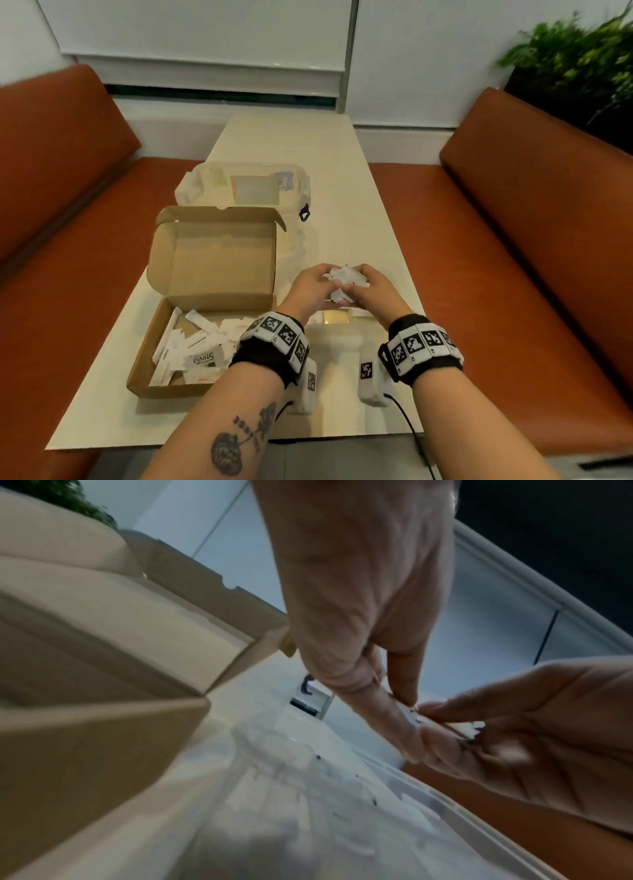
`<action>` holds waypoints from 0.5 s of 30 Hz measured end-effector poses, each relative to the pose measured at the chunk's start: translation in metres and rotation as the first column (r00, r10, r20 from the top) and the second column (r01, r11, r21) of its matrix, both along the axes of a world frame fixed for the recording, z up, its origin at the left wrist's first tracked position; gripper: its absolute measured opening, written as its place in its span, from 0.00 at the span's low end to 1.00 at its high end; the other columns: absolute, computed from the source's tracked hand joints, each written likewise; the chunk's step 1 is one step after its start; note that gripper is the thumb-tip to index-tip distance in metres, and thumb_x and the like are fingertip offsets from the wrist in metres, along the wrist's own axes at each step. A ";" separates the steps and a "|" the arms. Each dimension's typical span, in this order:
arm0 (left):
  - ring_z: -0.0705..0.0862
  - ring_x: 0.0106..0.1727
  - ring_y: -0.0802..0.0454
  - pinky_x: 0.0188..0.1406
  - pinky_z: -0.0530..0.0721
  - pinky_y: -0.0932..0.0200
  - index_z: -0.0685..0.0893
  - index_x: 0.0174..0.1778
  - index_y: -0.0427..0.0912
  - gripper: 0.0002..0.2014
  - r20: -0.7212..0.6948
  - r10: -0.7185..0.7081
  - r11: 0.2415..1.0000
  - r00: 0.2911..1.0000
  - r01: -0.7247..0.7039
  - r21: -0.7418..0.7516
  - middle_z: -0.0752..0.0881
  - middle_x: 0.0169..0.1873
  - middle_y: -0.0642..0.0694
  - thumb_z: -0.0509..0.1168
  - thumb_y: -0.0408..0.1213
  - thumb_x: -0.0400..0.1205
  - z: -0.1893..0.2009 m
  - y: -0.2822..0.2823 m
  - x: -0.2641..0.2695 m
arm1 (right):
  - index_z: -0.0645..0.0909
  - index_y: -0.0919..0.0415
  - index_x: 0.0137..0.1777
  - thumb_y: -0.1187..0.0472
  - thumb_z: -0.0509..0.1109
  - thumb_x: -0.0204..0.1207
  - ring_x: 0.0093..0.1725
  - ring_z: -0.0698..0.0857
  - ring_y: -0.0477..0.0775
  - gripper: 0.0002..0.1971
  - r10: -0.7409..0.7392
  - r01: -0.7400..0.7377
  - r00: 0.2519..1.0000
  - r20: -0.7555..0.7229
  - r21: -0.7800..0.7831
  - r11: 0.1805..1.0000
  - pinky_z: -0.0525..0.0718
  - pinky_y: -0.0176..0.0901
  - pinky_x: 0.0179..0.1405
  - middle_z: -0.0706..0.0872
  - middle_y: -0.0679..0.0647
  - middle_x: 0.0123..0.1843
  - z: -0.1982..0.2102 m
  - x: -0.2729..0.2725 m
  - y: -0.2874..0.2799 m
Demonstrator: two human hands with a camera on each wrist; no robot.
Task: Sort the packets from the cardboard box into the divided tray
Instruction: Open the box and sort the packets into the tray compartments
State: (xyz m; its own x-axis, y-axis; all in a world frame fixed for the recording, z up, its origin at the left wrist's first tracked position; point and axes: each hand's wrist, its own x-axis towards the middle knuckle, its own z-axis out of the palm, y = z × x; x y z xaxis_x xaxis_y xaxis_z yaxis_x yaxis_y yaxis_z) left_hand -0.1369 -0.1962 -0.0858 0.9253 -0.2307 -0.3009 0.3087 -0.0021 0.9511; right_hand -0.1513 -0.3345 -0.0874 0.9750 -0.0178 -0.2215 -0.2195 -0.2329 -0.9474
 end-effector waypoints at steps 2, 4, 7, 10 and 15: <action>0.86 0.54 0.35 0.44 0.90 0.52 0.78 0.64 0.32 0.14 0.003 0.037 0.999 0.999 -0.037 0.007 0.84 0.56 0.29 0.60 0.23 0.83 -0.007 -0.007 0.002 | 0.74 0.66 0.58 0.74 0.70 0.73 0.49 0.87 0.64 0.15 -0.082 0.083 0.996 -0.018 0.071 0.994 0.90 0.54 0.48 0.79 0.64 0.53 -0.004 0.000 -0.008; 0.86 0.51 0.37 0.43 0.90 0.52 0.78 0.62 0.34 0.12 -0.003 0.077 0.997 0.997 -0.077 0.004 0.83 0.55 0.30 0.60 0.23 0.83 -0.013 -0.012 0.005 | 0.74 0.65 0.58 0.76 0.72 0.71 0.40 0.85 0.56 0.18 -0.146 0.148 0.989 -0.025 0.125 0.981 0.90 0.48 0.45 0.78 0.60 0.46 -0.008 0.000 -0.016; 0.85 0.47 0.41 0.40 0.90 0.54 0.78 0.59 0.35 0.11 -0.023 0.105 0.994 0.994 -0.105 -0.026 0.83 0.50 0.34 0.59 0.22 0.83 -0.019 -0.016 0.006 | 0.75 0.66 0.56 0.77 0.73 0.69 0.37 0.85 0.54 0.18 -0.188 0.189 0.982 -0.021 0.122 0.974 0.90 0.44 0.45 0.81 0.58 0.38 -0.014 0.000 -0.026; 0.86 0.46 0.43 0.36 0.91 0.55 0.79 0.60 0.36 0.11 -0.036 0.104 0.994 0.994 -0.106 -0.040 0.84 0.47 0.37 0.59 0.24 0.83 -0.023 -0.016 0.005 | 0.78 0.67 0.46 0.77 0.73 0.69 0.36 0.86 0.57 0.10 -0.176 0.176 0.984 0.001 0.067 0.982 0.90 0.43 0.43 0.85 0.61 0.37 -0.016 0.002 -0.032; 0.86 0.44 0.44 0.35 0.91 0.54 0.78 0.59 0.36 0.10 -0.019 0.095 0.994 0.995 -0.096 -0.043 0.84 0.45 0.37 0.64 0.26 0.82 -0.027 -0.012 0.005 | 0.83 0.65 0.38 0.75 0.73 0.71 0.29 0.83 0.52 0.05 -0.038 0.048 0.997 0.069 -0.147 0.988 0.87 0.34 0.35 0.85 0.59 0.33 -0.014 0.011 -0.031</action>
State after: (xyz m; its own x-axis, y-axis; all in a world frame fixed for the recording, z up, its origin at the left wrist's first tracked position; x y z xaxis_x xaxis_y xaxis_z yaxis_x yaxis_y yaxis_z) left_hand -0.1318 -0.2079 -0.1126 0.9386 -0.1552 -0.3081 0.3216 0.0701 0.9443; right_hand -0.1406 -0.3658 -0.1011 0.9850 -0.0875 -0.1490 -0.1708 -0.3634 -0.9158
